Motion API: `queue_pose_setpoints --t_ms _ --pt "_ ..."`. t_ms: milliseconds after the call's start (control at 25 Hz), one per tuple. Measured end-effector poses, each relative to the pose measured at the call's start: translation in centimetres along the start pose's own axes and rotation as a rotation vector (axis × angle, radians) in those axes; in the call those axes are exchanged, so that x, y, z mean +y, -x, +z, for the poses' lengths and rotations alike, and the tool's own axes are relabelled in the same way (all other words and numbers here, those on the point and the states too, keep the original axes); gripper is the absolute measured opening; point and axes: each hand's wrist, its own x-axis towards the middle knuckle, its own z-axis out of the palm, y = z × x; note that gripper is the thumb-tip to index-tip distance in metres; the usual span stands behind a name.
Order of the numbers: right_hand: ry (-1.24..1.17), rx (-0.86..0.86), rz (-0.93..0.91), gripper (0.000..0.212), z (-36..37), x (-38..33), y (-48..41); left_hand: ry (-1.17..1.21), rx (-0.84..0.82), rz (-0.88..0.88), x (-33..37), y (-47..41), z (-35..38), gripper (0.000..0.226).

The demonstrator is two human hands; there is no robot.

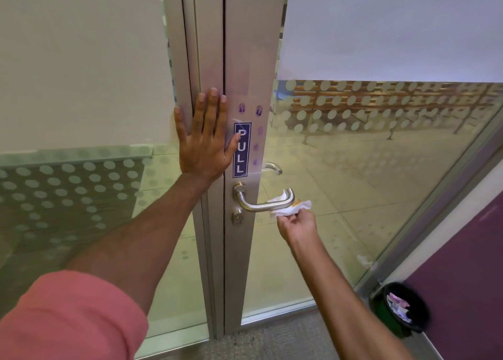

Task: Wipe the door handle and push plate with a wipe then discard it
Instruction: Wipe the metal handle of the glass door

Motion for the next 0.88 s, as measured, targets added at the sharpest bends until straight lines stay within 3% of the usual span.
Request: queue_pose_setpoints --t_ms 160,280,520,720,880 --pt "0.069 -0.065 0.113 0.028 1.0 -0.9 -1.6 -0.006 0.005 -0.009 0.1 0.1 -0.1 0.073" --pt "0.275 -0.071 0.046 0.026 1.2 -0.9 -2.3 -0.014 0.008 -0.018 0.1 0.2 -0.1 0.073" --pt "0.409 -0.216 -0.079 0.019 0.2 -1.7 -3.4 -0.017 0.005 -0.011 0.0 0.1 0.0 0.077" --pt "0.576 -0.281 -0.377 0.025 0.6 -4.0 -3.7 0.008 0.007 -0.008 0.0 0.2 0.1 0.080" --pt "1.184 -0.509 -0.778 0.025 1.3 -2.3 -1.5 0.025 0.003 0.000 0.0 0.2 0.1 0.079"
